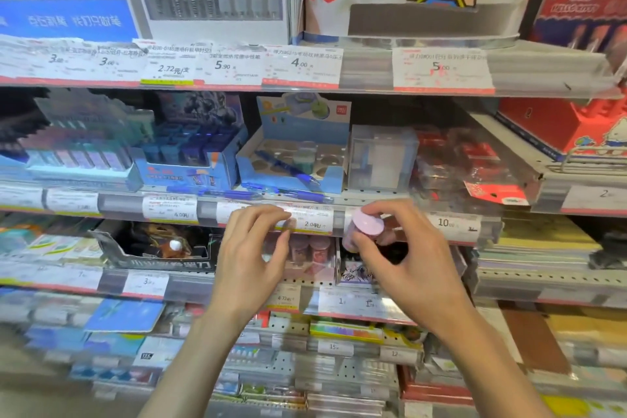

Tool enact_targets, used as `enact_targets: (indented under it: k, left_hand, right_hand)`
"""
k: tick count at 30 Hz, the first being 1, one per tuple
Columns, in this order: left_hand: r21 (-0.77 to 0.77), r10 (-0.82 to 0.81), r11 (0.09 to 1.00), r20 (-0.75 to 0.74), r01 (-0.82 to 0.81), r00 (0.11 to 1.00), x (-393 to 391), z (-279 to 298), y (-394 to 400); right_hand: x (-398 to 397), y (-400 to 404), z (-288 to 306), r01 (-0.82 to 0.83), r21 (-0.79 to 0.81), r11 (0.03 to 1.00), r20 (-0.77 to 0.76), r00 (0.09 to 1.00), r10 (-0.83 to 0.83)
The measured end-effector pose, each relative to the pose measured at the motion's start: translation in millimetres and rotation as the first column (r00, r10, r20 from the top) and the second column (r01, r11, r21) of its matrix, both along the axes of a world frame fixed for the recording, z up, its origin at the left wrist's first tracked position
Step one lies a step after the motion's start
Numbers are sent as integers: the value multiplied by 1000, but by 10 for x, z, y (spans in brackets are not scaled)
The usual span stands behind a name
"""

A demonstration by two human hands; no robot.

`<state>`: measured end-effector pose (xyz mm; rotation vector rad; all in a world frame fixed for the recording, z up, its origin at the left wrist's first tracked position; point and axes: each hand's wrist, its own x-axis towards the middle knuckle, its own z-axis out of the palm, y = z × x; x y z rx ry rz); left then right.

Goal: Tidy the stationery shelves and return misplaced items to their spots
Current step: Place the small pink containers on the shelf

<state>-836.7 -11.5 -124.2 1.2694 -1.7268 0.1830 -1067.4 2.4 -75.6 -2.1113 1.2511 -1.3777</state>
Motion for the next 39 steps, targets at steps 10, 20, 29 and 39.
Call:
enact_targets:
  k: [10, 20, 29, 39]
  left_hand:
    - [363, 219, 919, -139, -156, 966, 312, -673, 548]
    - [529, 95, 848, -76, -41, 993, 1431, -971, 334]
    - [406, -121, 903, -76, 142, 990, 2003, -1109, 139]
    - [368, -137, 921, -6, 129, 991, 1905, -1031, 26]
  right_hand:
    - [507, 50, -1073, -123, 136, 983, -37, 991, 129]
    - [1369, 99, -1410, 143, 309, 940, -69, 989, -128]
    - [1930, 165, -1382, 325, 290, 900, -34, 944, -329]
    - [1872, -83, -1163, 322, 87, 943, -139, 941, -309]
